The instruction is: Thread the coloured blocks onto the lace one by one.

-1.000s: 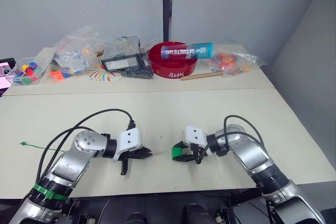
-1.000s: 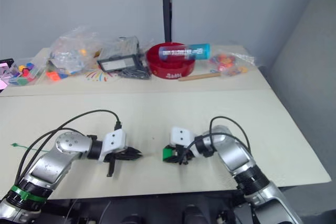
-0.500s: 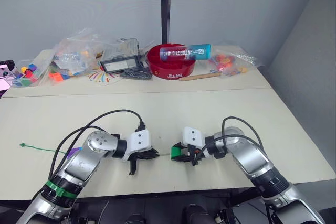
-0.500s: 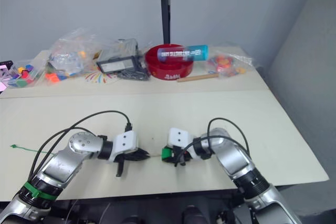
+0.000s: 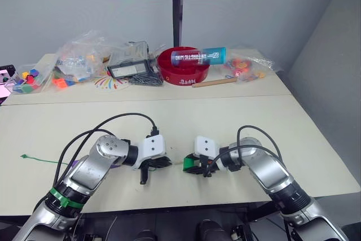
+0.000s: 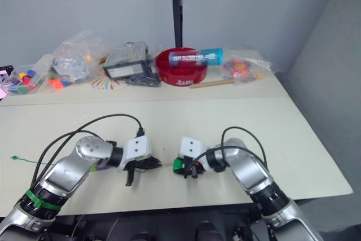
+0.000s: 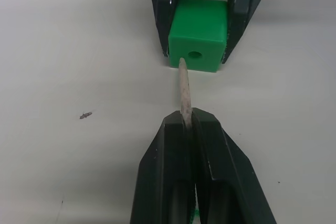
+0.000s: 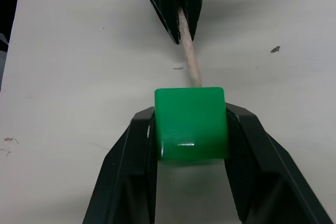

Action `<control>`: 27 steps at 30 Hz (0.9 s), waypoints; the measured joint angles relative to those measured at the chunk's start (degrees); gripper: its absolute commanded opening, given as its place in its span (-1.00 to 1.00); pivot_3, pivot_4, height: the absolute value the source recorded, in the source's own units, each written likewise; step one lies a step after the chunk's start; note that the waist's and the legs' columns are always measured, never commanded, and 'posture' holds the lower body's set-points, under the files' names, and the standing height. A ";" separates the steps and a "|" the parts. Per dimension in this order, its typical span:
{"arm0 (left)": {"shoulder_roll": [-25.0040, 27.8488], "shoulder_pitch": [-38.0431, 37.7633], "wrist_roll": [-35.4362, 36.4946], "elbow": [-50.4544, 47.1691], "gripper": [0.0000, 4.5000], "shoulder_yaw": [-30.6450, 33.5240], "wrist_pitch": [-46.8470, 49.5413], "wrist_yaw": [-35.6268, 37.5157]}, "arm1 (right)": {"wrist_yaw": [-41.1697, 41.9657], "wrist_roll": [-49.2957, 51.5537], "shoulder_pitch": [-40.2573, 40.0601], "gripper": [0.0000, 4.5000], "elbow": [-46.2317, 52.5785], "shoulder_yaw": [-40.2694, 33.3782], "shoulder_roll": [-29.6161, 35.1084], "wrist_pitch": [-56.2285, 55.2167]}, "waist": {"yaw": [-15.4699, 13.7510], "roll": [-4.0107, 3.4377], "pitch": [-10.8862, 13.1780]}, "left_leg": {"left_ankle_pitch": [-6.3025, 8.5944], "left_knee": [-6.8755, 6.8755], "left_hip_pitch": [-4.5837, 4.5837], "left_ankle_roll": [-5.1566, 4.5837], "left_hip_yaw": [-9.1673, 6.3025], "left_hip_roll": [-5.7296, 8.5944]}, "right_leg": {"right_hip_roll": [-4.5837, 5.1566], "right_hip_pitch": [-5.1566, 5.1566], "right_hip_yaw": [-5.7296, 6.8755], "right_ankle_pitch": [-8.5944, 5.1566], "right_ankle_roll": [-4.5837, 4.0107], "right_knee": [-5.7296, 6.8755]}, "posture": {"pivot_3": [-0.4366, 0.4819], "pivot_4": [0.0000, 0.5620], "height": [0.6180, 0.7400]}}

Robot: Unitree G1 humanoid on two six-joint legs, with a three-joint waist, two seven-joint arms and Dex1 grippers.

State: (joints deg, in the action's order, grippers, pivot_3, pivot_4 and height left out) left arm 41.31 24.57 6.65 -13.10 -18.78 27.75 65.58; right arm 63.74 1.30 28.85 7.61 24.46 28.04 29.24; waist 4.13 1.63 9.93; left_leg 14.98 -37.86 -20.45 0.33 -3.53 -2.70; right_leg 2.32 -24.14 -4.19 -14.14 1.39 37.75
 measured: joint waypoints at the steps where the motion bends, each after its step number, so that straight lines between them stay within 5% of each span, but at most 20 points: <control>1: 0.15 0.25 0.00 -0.24 -1.00 -0.18 0.58 0.17 | -0.05 0.00 0.00 -0.47 0.02 0.01 -0.02 0.07 | 0.00 0.00 0.00 | 0.00 0.00 0.00 0.00 0.00 0.00 | 0.00 0.00 0.00 -0.01 0.02 0.00 | -0.05 -0.47 0.85; 27: 0.53 1.68 -1.65 -3.11 -1.00 -2.48 5.06 -1.07 | -1.70 -0.70 1.15 -0.47 1.06 0.61 -2.25 5.93 | 0.29 0.02 -0.01 | 0.00 0.00 0.18 0.00 0.02 -0.07 | -0.19 0.04 -0.14 -0.11 0.18 0.02 | -0.05 -0.47 0.85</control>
State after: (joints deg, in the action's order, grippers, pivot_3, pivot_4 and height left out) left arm 41.84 26.25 5.00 -16.21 -21.26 32.81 64.51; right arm 62.04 0.59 30.00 8.67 25.08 25.79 35.16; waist 4.42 1.66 9.92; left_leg 14.98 -37.86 -20.27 0.33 -3.51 -2.77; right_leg 2.13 -24.10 -4.33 -14.24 1.57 37.77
